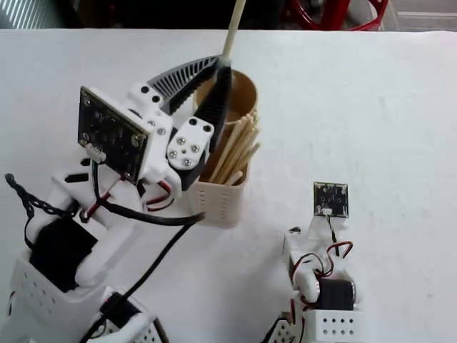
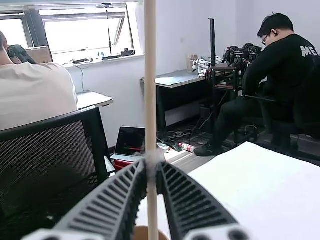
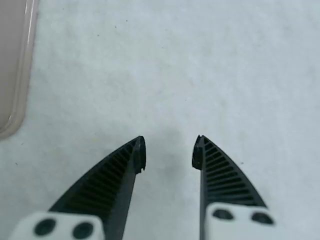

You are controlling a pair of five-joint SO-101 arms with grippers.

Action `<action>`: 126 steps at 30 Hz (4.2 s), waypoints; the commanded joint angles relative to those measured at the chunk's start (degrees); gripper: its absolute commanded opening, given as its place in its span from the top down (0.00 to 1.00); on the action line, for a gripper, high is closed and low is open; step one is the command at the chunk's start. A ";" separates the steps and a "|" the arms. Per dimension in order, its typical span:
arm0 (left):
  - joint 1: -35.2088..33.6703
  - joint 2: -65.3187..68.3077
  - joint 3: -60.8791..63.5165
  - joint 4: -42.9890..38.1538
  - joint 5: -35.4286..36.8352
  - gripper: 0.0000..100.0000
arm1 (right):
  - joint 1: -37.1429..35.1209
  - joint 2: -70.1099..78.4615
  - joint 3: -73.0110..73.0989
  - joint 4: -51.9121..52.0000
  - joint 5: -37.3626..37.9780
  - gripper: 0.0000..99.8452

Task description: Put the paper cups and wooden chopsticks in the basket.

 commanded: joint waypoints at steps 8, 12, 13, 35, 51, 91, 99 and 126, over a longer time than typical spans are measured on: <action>0.48 -0.13 -1.49 0.88 0.62 0.91 | -0.22 -0.48 0.53 0.40 0.44 0.84; 0.48 -0.13 -1.49 0.88 0.44 0.91 | -0.22 -0.48 0.53 0.40 0.44 0.84; 0.48 -0.13 -1.49 0.88 0.44 0.91 | -0.22 -0.48 0.53 0.40 0.44 0.84; -41.01 12.70 20.66 2.37 9.49 0.91 | -0.22 -0.48 0.53 0.40 0.44 0.84; -33.80 40.31 23.38 -2.99 3.60 0.90 | -0.22 -0.57 0.53 0.40 0.44 0.84; -29.23 58.15 13.45 3.78 3.25 0.98 | -0.22 -0.57 0.53 0.40 0.44 0.84; -29.32 57.80 13.71 3.78 3.25 0.98 | -0.22 -0.57 0.53 0.40 0.44 0.84; -3.56 -0.57 -6.15 7.82 -5.98 0.98 | -0.13 -0.57 0.53 0.40 0.44 0.84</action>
